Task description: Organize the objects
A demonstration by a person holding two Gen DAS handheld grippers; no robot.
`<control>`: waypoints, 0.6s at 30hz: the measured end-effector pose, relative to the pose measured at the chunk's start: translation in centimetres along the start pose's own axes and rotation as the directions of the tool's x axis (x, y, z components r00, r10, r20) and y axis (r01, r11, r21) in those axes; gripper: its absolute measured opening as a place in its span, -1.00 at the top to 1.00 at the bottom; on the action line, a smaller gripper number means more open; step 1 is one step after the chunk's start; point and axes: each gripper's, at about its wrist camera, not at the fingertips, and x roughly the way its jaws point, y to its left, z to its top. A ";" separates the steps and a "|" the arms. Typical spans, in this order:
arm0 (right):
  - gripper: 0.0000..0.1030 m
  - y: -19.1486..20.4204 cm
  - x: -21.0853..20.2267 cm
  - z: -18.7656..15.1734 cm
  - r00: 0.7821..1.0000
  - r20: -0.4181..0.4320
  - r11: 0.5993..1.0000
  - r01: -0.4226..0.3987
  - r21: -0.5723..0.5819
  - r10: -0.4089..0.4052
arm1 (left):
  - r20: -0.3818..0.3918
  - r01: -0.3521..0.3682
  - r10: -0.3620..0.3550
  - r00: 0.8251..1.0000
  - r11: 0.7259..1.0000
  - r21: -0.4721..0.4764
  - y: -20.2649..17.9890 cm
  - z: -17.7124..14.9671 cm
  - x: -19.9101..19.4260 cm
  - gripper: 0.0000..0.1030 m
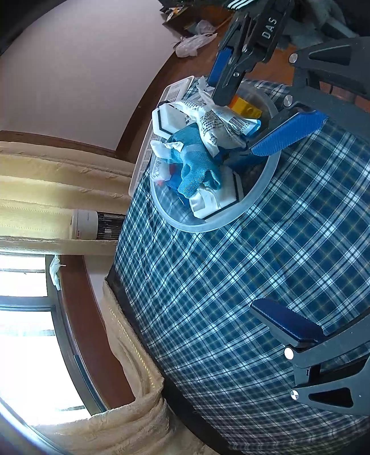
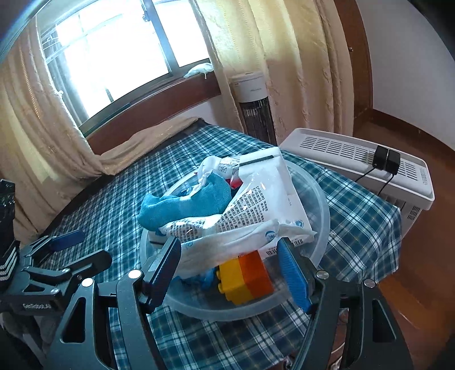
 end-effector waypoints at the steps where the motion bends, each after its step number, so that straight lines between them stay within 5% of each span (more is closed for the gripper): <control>1: -0.38 0.0 -0.1 -0.1 1.000 -0.002 1.000 -0.001 0.000 0.001 | -0.004 0.000 0.000 1.000 1.000 -0.002 0.1 0.0 0.1 -0.99; 18: -0.64 1.2 -1.3 -2.6 0.994 -0.079 0.993 0.064 -0.102 -0.073 | -0.016 -0.046 0.046 0.999 0.999 0.015 -0.3 -0.4 0.1 -0.99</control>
